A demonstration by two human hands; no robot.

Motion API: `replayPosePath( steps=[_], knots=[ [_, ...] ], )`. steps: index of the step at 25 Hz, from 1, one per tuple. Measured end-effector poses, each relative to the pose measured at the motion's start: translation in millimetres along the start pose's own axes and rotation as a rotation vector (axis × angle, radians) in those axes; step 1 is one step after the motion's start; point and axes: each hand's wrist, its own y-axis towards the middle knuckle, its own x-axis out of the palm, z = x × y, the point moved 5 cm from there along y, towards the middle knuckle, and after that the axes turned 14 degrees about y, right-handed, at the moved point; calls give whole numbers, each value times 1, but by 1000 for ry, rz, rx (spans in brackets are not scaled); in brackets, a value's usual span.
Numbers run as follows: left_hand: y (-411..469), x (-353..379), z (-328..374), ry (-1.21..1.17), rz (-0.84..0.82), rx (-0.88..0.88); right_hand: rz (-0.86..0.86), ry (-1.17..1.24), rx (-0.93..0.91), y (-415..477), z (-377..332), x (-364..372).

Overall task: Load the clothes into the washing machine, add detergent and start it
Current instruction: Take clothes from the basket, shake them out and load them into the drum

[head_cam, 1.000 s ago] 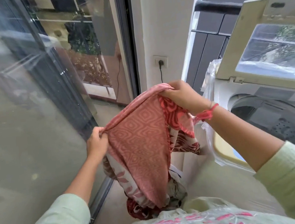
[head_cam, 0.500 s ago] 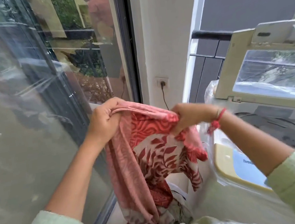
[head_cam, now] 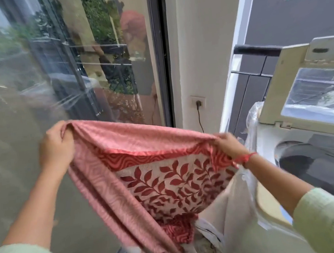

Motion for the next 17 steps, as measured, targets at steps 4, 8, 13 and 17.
replayPosePath(
  steps=[4, 8, 13, 17],
  knots=[
    [-3, 57, -4, 194, -374, -104, -14, -73, -243, -15, -143, -6],
    [-74, 57, 137, -382, -370, 433, -71, -136, -201, -23, -185, 14],
    [-95, 39, 236, -617, -197, 605, -95, -233, -116, -26, -173, 12],
    [-80, 44, 235, -468, 79, 752, -232, 199, -11, -21, -144, -9]
  ],
)
